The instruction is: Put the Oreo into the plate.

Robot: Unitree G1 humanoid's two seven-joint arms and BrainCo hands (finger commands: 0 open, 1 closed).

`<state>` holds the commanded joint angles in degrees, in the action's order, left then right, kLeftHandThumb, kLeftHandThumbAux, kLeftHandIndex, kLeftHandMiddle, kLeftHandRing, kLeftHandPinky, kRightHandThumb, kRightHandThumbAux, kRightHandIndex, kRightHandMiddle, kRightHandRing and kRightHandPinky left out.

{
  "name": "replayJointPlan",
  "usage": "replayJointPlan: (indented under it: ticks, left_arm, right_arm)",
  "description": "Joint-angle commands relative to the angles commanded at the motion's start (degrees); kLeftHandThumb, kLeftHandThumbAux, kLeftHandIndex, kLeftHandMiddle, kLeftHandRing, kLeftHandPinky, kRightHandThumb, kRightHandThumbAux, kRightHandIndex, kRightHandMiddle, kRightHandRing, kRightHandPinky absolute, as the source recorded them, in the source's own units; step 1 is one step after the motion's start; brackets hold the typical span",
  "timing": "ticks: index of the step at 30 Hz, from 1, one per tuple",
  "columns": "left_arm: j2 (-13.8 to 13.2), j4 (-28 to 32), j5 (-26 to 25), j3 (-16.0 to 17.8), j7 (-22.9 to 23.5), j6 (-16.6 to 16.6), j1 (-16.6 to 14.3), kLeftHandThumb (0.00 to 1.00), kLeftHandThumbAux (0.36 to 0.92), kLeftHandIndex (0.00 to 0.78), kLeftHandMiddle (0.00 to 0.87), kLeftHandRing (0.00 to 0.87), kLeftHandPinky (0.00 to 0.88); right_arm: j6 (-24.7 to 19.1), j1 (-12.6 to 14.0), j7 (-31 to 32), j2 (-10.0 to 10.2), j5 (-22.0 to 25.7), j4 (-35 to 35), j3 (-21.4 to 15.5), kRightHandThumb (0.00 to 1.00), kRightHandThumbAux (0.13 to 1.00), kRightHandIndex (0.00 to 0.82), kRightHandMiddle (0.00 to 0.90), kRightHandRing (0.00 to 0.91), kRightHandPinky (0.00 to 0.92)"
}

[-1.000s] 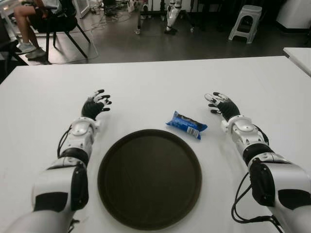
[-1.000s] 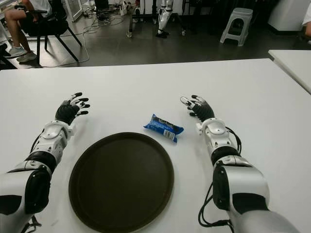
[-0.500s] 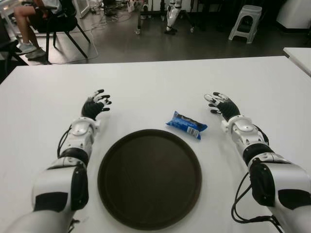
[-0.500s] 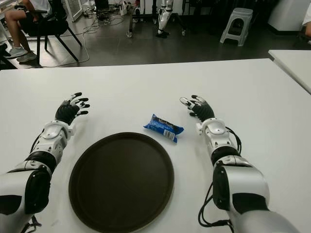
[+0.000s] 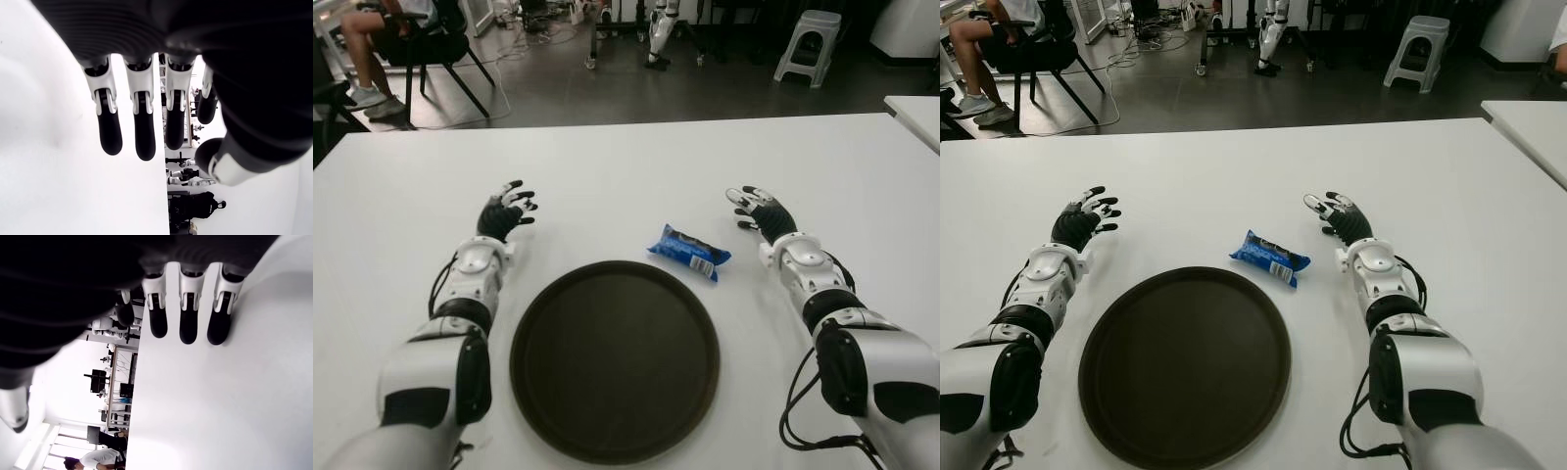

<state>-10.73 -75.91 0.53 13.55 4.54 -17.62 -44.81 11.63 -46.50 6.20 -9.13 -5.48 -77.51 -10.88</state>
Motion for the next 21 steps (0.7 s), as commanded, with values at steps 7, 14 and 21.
replayJointPlan:
  ticks: [7, 14, 21]
  left_arm:
    - [0.00, 0.02, -0.10, 0.03, 0.00, -0.13, 0.04, 0.195, 0.692, 0.167, 0.261, 0.291, 0.336]
    - [-0.01, -0.04, -0.28, 0.17, 0.11, 0.22, -0.01, 0.197, 0.681, 0.166, 0.261, 0.291, 0.333]
    - [-0.01, -0.06, -0.52, 0.47, 0.32, 0.39, -0.10, 0.205, 0.667, 0.163, 0.263, 0.293, 0.342]
  right_arm:
    - [-0.16, -0.02, -0.22, 0.01, -0.09, -0.04, 0.05, 0.000, 0.513, 0.107, 0.194, 0.185, 0.173]
    - [-0.09, -0.03, -0.69, -0.01, -0.49, -0.06, 0.40, 0.000, 0.508, 0.100, 0.186, 0.174, 0.154]
    - [0.08, -0.05, -0.82, 0.04, -0.35, -0.02, 0.28, 0.000, 0.515, 0.101, 0.184, 0.179, 0.172]
